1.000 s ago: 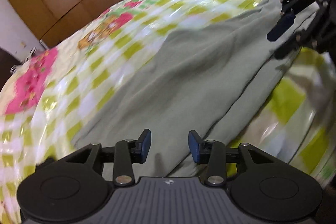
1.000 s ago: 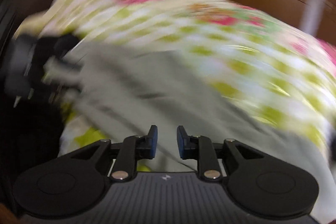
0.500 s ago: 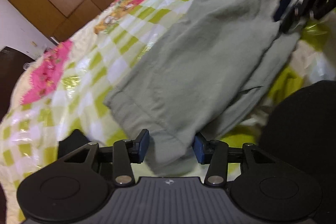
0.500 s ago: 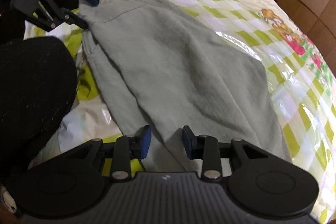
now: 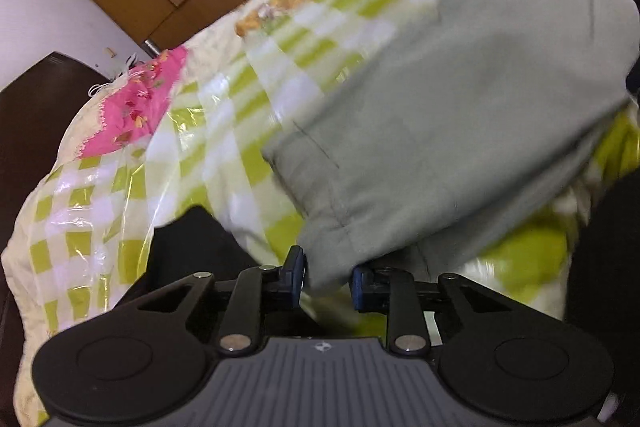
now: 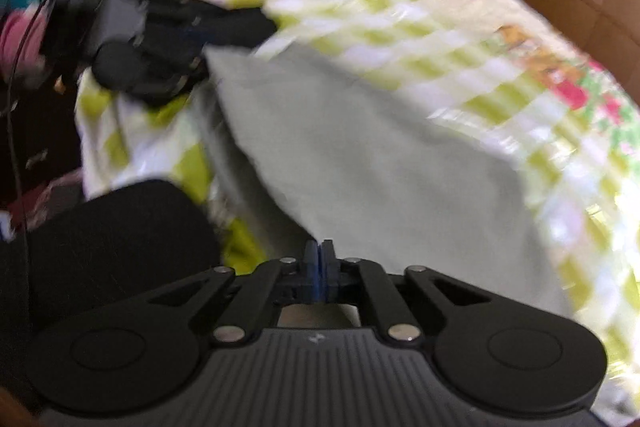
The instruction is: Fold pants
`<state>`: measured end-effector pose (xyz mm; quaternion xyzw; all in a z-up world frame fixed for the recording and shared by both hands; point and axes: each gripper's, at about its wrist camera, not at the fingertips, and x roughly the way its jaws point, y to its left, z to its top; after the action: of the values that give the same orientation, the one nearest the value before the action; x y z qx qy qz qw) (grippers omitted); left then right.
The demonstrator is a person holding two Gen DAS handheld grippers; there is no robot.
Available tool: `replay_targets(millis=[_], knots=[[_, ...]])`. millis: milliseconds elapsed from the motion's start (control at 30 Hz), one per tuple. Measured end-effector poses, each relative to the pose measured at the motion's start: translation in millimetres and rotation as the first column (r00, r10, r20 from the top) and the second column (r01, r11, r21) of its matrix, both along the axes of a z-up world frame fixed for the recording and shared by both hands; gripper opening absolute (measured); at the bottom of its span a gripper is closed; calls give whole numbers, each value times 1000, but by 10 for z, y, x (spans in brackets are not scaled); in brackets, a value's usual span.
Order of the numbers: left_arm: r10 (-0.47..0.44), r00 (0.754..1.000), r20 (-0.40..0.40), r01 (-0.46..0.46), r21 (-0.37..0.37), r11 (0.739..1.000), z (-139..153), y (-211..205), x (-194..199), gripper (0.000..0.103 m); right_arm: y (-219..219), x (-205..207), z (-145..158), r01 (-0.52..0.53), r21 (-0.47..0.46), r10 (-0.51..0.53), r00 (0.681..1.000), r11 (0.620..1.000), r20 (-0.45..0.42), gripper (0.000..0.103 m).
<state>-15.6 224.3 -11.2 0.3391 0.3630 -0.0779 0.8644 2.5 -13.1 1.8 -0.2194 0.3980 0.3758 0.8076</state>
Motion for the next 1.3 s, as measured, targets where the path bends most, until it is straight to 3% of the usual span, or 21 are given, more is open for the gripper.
replay_targets(millis=[100, 300, 367, 467, 600, 733, 867, 1000, 1100, 1167, 1300], knots=[[13, 1000, -5, -13, 9, 1000, 68, 23, -102, 39, 67, 25, -207, -4, -18, 2, 994, 1000, -110, 13], [56, 996, 66, -48, -122, 991, 487, -18, -121, 40, -469, 192, 319, 130, 181, -104, 984, 975, -145, 17], [23, 996, 87, -7, -182, 983, 563, -205, -31, 42, -697, 380, 434, 197, 229, -172, 977, 953, -127, 25], [-56, 994, 98, 75, -199, 977, 570, -561, 113, 43, -1022, 852, 411, 311, 274, -289, 950, 910, -117, 26], [-57, 997, 42, 64, -159, 985, 495, -628, 156, 50, -1266, 1474, 167, 399, 331, -356, 916, 855, -185, 29], [92, 995, -41, -96, -96, 991, 332, -340, 113, 52, -1271, 1796, -64, 376, 354, -314, 923, 856, -222, 29], [206, 979, -10, -206, -85, 975, 399, -190, -24, 53, -1178, 1881, -260, 326, 344, -258, 939, 881, -228, 31], [246, 965, 92, -236, -111, 965, 525, -193, -19, 58, -1093, 1780, -256, 243, 359, -155, 954, 901, -256, 31], [226, 959, 170, -203, -143, 969, 651, -317, 20, 59, -1010, 1657, -213, 166, 348, -88, 969, 923, -229, 30], [233, 957, 175, -206, -162, 965, 709, -333, 16, 62, -1009, 1608, -168, 161, 346, -99, 977, 924, -189, 30], [290, 946, 143, -285, -58, 957, 549, -194, -105, 65, -1174, 1718, -67, 229, 387, -176, 970, 893, -169, 33]])
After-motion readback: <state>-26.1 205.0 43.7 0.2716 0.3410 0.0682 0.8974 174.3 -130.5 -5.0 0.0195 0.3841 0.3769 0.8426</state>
